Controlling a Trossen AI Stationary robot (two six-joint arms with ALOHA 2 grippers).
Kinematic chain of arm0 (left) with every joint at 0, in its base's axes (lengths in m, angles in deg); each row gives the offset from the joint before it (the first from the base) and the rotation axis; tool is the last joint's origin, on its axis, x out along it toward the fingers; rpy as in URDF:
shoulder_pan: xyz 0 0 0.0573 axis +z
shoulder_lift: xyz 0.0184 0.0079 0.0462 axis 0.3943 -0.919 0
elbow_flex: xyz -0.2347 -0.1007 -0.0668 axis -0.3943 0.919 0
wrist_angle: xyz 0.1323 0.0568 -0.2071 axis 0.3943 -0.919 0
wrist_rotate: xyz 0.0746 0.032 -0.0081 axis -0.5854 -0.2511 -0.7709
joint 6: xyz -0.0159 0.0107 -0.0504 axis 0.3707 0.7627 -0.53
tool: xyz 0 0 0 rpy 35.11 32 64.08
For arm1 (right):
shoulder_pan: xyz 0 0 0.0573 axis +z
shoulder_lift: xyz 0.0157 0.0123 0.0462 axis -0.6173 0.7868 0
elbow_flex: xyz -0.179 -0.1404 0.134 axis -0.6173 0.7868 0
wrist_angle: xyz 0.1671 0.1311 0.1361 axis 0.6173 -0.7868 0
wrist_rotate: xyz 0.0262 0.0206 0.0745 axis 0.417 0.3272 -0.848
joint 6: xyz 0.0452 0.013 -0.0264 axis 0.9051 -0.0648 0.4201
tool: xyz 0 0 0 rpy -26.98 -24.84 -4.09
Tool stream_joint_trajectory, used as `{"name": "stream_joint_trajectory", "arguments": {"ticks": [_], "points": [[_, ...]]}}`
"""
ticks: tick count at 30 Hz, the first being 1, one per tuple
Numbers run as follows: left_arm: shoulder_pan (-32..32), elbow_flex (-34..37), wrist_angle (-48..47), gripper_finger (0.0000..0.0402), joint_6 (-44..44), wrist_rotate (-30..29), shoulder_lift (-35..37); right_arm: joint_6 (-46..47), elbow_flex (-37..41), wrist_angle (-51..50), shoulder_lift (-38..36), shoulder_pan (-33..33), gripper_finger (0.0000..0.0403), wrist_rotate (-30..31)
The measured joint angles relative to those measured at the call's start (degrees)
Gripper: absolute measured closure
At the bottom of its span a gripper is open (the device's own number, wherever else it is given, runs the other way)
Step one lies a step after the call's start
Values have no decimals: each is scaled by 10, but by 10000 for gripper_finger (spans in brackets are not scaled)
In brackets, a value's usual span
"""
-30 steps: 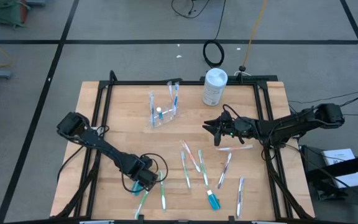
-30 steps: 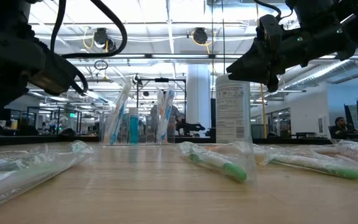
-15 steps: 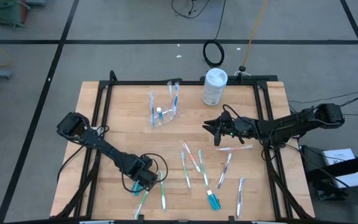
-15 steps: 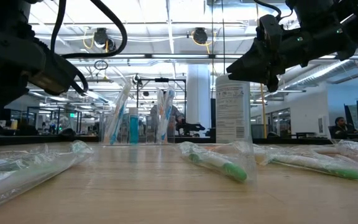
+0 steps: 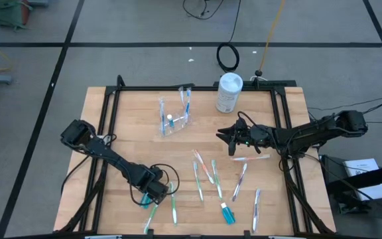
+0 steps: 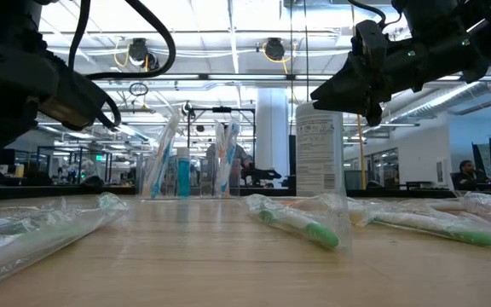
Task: Pick & Place toothbrushing station
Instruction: Put the blue mouthwash into the transparent organizer
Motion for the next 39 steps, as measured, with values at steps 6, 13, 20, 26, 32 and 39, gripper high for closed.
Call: {"name": "stream_joint_trajectory", "arguments": {"ticks": [6, 13, 20, 26, 32, 39], "points": [[0, 0, 0, 255, 9, -1, 0, 0, 0, 0, 0, 0, 298, 0], [0, 0, 1, 298, 10, -2, 0, 0, 0, 0, 0, 0, 298, 0], [3, 0, 1, 279, 16, -21, 0, 0, 0, 0, 0, 0, 298, 0], [21, 2, 0, 304, 63, -67, 37, 1, 0, 0, 0, 0, 298, 0], [42, 2, -13, 304, 105, -190, 131, 0, 0, 0, 0, 0, 298, 0], [77, 1, 4, 296, 163, -494, 211, 0, 0, -1, 0, 0, 298, 0]]}}
